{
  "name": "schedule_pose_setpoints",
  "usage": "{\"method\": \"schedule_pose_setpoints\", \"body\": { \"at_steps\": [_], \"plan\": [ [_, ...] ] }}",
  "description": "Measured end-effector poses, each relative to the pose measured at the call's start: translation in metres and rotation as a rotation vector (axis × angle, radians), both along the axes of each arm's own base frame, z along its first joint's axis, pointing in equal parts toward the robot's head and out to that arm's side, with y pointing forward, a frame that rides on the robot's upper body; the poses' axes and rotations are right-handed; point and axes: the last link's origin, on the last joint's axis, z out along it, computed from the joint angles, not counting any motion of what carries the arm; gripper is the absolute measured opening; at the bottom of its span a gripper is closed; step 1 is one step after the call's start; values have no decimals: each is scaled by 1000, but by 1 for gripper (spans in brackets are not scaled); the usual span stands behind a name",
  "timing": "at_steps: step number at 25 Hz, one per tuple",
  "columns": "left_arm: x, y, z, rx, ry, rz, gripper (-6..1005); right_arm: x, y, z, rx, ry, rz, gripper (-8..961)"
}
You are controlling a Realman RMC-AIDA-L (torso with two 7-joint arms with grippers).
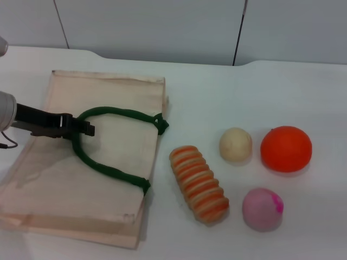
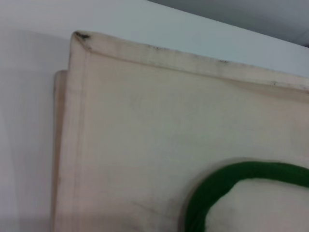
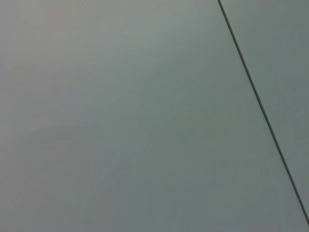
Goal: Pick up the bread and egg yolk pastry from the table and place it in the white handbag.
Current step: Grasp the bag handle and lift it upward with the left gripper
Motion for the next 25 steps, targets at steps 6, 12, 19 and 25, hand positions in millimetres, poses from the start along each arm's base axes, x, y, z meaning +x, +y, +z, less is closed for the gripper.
{"method": "schedule_pose_setpoints", "body": {
  "at_steps": [6,12,19,25],
  "plan": [
    [1,2,-2,-4,1,0,688,-1,0,0,-1,2,4,858],
    [0,6,-6,-13,38,8,502,-1,0,-1,-3,4,7,858],
    [1,12,-8,4,58,-2,235,-1,0,-1,-4,5,9,857],
    [10,16,-8,62,-19,-71,122,0,-2,-2,-6,4,2,857]
  ]
}}
